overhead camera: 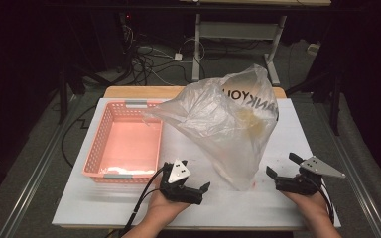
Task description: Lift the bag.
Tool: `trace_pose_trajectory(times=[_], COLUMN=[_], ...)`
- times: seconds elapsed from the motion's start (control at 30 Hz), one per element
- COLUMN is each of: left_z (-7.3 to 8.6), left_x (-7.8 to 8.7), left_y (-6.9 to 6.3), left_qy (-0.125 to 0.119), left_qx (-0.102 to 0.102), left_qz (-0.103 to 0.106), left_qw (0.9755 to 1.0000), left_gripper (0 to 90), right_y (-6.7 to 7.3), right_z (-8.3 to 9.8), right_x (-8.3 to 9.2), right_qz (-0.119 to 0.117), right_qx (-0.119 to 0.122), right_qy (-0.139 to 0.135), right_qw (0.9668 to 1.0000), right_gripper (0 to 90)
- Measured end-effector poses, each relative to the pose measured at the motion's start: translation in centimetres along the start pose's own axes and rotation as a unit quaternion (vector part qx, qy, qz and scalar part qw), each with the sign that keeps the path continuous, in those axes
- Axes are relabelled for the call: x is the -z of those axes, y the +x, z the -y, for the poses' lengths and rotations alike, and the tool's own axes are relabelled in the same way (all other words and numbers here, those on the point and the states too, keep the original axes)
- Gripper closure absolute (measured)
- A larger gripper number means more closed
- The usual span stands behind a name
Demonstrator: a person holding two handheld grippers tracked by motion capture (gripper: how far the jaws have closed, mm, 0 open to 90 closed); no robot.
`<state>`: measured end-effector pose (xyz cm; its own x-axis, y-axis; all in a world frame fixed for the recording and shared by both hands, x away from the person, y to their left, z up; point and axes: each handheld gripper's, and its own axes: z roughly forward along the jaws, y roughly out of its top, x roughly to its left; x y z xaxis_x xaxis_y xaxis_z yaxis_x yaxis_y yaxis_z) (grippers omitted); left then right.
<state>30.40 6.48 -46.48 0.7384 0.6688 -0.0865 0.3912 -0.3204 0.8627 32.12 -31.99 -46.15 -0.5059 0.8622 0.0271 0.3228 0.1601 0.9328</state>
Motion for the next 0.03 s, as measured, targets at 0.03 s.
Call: trace_pose_trajectory(times=[0.03], left_z=[0.0], left_x=[0.02], left_y=[0.0], left_qy=[-0.001], left_qx=[-0.001], left_qz=[-0.001], left_qw=[1.0], left_gripper=[0.0], right_y=[0.03], right_z=[0.01], right_x=[0.02], right_qz=[0.001], right_qx=[0.002], right_qy=[0.0], right_qw=[1.0], right_gripper=[0.2])
